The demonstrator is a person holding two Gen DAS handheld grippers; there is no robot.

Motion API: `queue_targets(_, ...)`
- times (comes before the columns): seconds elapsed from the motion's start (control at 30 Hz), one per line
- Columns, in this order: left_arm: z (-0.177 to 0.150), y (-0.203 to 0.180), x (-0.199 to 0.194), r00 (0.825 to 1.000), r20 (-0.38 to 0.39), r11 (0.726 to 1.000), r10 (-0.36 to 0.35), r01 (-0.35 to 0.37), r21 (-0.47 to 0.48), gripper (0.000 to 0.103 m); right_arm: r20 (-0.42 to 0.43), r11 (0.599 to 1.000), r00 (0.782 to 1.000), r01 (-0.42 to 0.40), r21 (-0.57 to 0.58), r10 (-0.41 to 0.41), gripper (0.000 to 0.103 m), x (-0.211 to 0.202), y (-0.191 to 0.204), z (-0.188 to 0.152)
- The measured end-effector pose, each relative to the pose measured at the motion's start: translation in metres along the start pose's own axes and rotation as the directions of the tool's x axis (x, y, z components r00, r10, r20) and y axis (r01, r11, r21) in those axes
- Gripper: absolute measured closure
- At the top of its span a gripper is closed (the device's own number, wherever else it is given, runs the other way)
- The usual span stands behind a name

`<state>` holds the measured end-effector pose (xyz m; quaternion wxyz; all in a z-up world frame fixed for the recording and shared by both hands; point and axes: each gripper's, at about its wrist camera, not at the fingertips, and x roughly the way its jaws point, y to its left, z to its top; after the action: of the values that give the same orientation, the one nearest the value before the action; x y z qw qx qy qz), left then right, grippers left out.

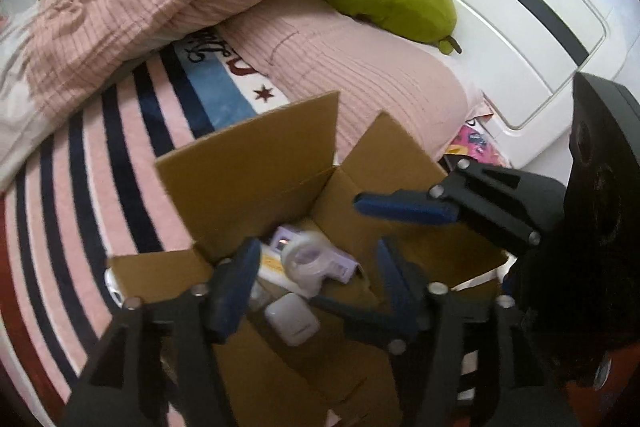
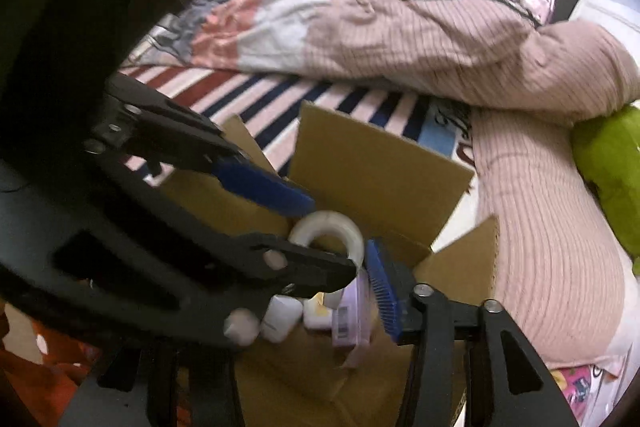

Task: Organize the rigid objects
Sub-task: 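Drop the tape roll into the box and withdraw the right gripper, then grasp the gold bar upright with the right gripper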

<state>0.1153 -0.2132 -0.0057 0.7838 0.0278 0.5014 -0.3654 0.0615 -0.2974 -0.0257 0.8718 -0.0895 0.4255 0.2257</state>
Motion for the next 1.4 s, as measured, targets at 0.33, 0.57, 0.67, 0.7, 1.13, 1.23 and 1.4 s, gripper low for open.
queue_targets(0.33,-0.029,0.035,-0.07,0.982,0.158,0.992,0.107,-0.094,-0.087,0.036,0.025,1.0,1.0,-0.012,-0.012,0.012,0.048,-0.013,0.014,0.006)
queue_targets(0.57,-0.096,0.089,-0.142,0.927,0.251,0.945,0.28,-0.22,-0.242,0.031,0.12,0.989,0.983,-0.132,-0.069,0.139,0.048,-0.023,0.07,0.035)
queue_targets(0.67,-0.128,0.116,-0.157,0.909,0.252,0.916,0.333,-0.249,-0.315,0.03,0.137,0.972,0.966,-0.204,-0.116,0.219,0.048,-0.02,0.107,0.046)
queue_targets(0.7,-0.137,0.122,-0.16,0.902,0.248,0.906,0.353,-0.262,-0.333,0.03,0.129,0.963,0.959,-0.234,-0.136,0.252,0.048,-0.015,0.124,0.049)
queue_targets(1.13,-0.221,0.177,-0.139,0.902,0.206,0.853,0.379,-0.254,-0.456,0.029,-0.111,0.982,0.989,-0.118,-0.149,0.102,0.048,0.119,0.191,0.018)
queue_targets(1.23,-0.223,0.179,-0.134,0.902,0.194,0.85,0.386,-0.267,-0.454,0.03,-0.09,0.989,0.995,0.031,-0.145,-0.044,0.05,0.139,0.175,0.016)
queue_targets(1.4,-0.224,0.187,-0.133,0.906,0.202,0.851,0.373,-0.247,-0.464,0.029,-0.152,0.992,0.983,0.091,-0.088,-0.104,0.066,0.163,0.152,0.014)
